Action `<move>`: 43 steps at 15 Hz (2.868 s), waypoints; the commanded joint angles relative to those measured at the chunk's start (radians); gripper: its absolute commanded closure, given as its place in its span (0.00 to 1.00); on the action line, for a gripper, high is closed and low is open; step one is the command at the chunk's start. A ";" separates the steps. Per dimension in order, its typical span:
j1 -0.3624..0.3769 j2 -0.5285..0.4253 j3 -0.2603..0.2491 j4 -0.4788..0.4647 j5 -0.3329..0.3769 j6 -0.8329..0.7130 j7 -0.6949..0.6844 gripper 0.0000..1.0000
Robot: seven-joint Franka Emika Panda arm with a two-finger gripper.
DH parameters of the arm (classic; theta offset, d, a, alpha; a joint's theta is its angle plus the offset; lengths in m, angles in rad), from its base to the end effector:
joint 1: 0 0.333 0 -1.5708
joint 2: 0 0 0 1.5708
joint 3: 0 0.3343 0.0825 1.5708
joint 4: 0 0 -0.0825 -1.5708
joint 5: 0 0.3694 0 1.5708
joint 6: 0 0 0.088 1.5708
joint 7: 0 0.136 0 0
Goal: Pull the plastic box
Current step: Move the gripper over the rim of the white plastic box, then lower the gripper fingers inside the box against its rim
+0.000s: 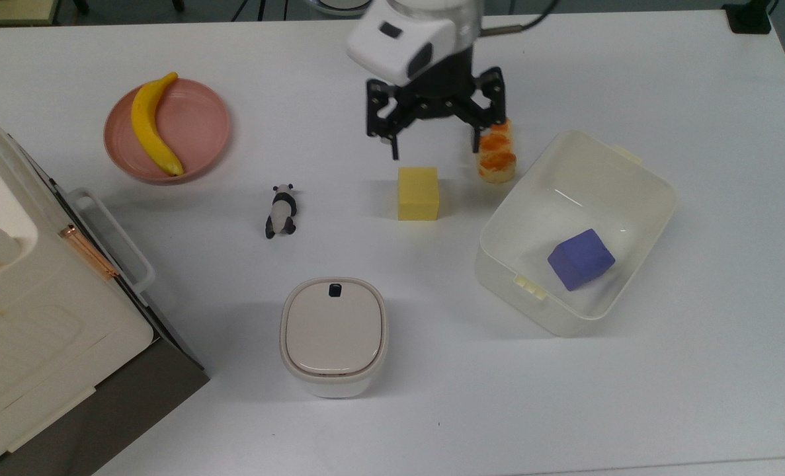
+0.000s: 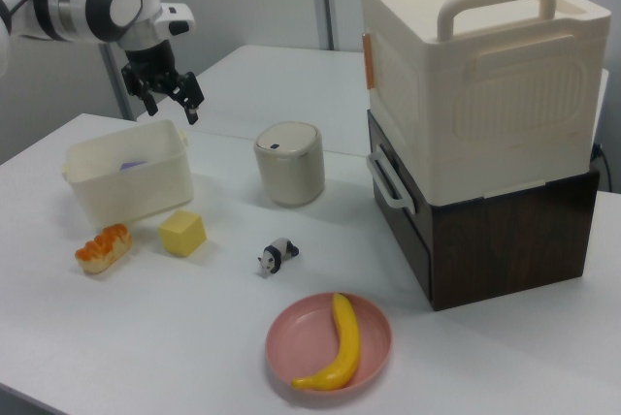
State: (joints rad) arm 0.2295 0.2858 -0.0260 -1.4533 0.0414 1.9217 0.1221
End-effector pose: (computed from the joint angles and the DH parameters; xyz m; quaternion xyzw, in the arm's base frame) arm 0.6477 0.1400 0.5323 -0.9950 -0.0361 -0.0873 0.0310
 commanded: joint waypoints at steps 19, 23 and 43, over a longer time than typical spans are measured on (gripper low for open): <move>0.220 0.203 -0.008 0.122 0.008 0.128 -0.426 0.00; 0.234 0.239 -0.005 0.122 -0.011 0.192 -0.423 0.00; 0.258 0.271 -0.012 0.045 -0.101 0.145 -0.587 0.00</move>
State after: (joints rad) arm 0.4763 0.5811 -0.0227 -1.3845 -0.0467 2.1059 -0.4090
